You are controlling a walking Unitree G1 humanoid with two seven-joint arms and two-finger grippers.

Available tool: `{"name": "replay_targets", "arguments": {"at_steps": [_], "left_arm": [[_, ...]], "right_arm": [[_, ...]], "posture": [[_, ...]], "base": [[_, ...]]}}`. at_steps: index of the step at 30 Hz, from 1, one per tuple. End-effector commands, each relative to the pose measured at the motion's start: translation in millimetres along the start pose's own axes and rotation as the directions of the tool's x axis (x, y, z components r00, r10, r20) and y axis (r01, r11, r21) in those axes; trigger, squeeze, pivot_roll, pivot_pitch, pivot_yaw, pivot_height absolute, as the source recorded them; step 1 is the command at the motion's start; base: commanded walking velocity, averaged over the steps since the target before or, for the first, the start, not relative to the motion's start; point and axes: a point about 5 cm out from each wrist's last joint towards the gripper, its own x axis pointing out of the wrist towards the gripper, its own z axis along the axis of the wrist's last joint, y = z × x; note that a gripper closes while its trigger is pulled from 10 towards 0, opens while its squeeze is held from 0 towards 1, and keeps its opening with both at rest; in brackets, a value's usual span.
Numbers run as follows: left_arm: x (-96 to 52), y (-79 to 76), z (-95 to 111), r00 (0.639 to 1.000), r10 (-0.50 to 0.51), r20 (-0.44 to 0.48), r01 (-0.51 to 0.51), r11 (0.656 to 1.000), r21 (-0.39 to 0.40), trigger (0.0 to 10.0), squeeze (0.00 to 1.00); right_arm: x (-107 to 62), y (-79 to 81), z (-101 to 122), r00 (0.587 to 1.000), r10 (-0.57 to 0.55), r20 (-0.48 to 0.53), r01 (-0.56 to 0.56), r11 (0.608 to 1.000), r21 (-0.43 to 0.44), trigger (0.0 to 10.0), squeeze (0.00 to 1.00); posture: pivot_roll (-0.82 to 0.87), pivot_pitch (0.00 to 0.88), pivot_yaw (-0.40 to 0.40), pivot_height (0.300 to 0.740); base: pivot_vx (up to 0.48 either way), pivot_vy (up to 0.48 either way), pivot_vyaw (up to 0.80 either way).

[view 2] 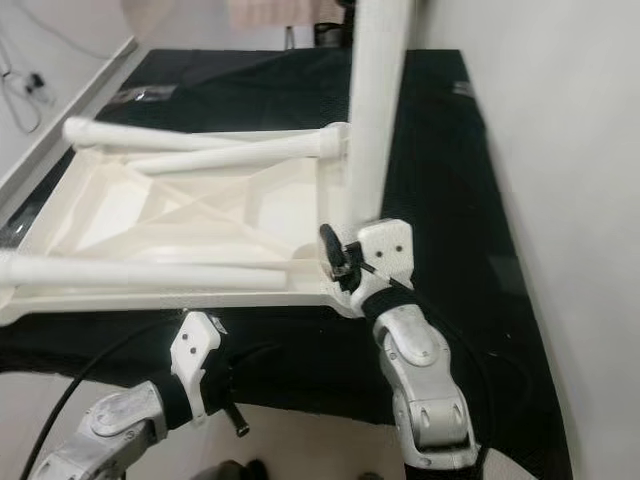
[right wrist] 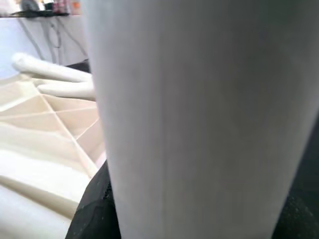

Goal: Building children table

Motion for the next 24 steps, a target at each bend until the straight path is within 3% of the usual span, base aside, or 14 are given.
{"name": "replay_targets", "arguments": {"at_steps": [1,2,3,4,5,6,10,11,12,15,16,18,22,24], "left_arm": [[-1.2,-0.2,-4,1.0,0.004,-0.01,-0.004,1.0,-0.003,10.0,0.0],[-1.2,0.5,-3,1.0,0.016,-0.004,-0.016,1.0,0.004,10.0,0.0],[-1.3,1.8,-3,0.999,0.037,0.003,-0.037,0.999,0.012,10.0,0.0],[-1.3,2.8,-3,0.999,0.054,0.009,-0.054,0.998,0.018,10.0,0.0],[-1.0,3.5,-3,0.998,0.063,0.012,-0.063,0.998,0.022,10.0,0.0],[-0.5,3.8,-3,0.998,0.068,0.013,-0.068,0.997,0.028,10.0,0.0],[0.8,4.0,-3,0.997,0.071,0.018,-0.072,0.997,0.039,10.0,0.0],[1.9,3.9,-3,0.997,0.073,0.021,-0.074,0.996,0.041,10.0,0.0],[3.4,3.7,-3,0.997,0.073,0.025,-0.075,0.996,0.046,10.0,0.0],[4.5,3.5,-3,0.997,0.074,0.028,-0.076,0.996,0.051,10.0,0.0],[6.2,3.1,-3,0.996,0.079,0.034,-0.081,0.995,0.063,10.0,0.0],[6.2,3.1,-3,0.996,0.079,0.034,-0.081,0.995,0.063,10.0,0.0],[7.7,2.6,-2,0.996,0.079,0.033,-0.082,0.992,0.101,10.0,0.0],[8.0,2.7,-2,0.995,0.095,0.039,-0.1,0.987,0.13,10.0,0.0]], "right_arm": [[-6.6,-7.4,-54,0.964,-0.02,-0.265,0.035,0.998,0.049,0.0,0.0],[-1.3,-11.1,-52,0.967,-0.015,-0.253,0.031,0.998,0.059,4.5,0.0],[5.2,-15.1,-48,0.973,-0.009,-0.23,0.025,0.997,0.069,10.0,0.0],[9.9,-13.2,-41,0.979,0.03,-0.2,-0.011,0.995,0.095,10.0,0.33],[13.2,-12.2,-35,0.983,0.058,-0.174,-0.038,0.992,0.118,10.0,0.81],[16.5,-13.1,-29,0.986,0.082,-0.148,-0.063,0.989,0.133,10.0,1.0],[22.9,-15.4,-17,0.981,0.169,-0.093,-0.154,0.978,0.142,10.0,1.0],[23.8,-17.7,-10,0.964,0.257,-0.068,-0.245,0.958,0.15,10.0,0.82],[22.1,-22.1,-5,0.933,0.358,-0.043,-0.352,0.929,0.117,10.0,0.0],[19.4,-27.0,-4,0.896,0.441,-0.044,-0.435,0.894,0.109,10.0,0.0],[19.9,-40.9,-1,0.848,0.529,-0.029,-0.525,0.846,0.087,10.0,0.0],[19.9,-40.9,-1,0.848,0.529,-0.029,-0.525,0.846,0.087,10.0,0.0],[28.5,-55.3,7,0.829,0.559,0.011,-0.558,0.826,0.078,10.0,0.0],[35.3,-60.6,15,0.796,0.604,0.045,-0.605,0.79,0.098,10.0,0.0]], "posture": [[-0.02,0.203,0.052,0.74],[-0.02,0.203,0.052,0.74],[0.0,0.197,0.058,0.74],[0.0,0.193,0.058,0.74],[0.01,0.189,0.057,0.74],[0.01,0.187,0.054,0.74],[0.01,0.174,0.046,0.74],[0.01,0.168,0.039,0.74],[0.02,0.159,0.03,0.74],[0.02,0.157,0.028,0.74],[0.02,0.142,0.023,0.74],[0.02,0.142,0.023,0.74],[0.02,0.131,0.02,0.74],[0.03,0.122,0.02,0.74]], "base": [[0.0,0.0,0.0],[0.0,0.0,0.0],[0.0,0.0,0.0],[0.0,0.0,0.0],[0.0,0.0,0.0],[0.0,0.0,0.0],[0.0,0.0,0.0],[0.0,0.0,0.0],[0.0,0.0,0.0],[0.0,0.0,0.0],[0.0,0.0,0.0],[0.0,0.0,0.0],[0.0,0.0,0.0],[0.0,0.0,0.0]]}}
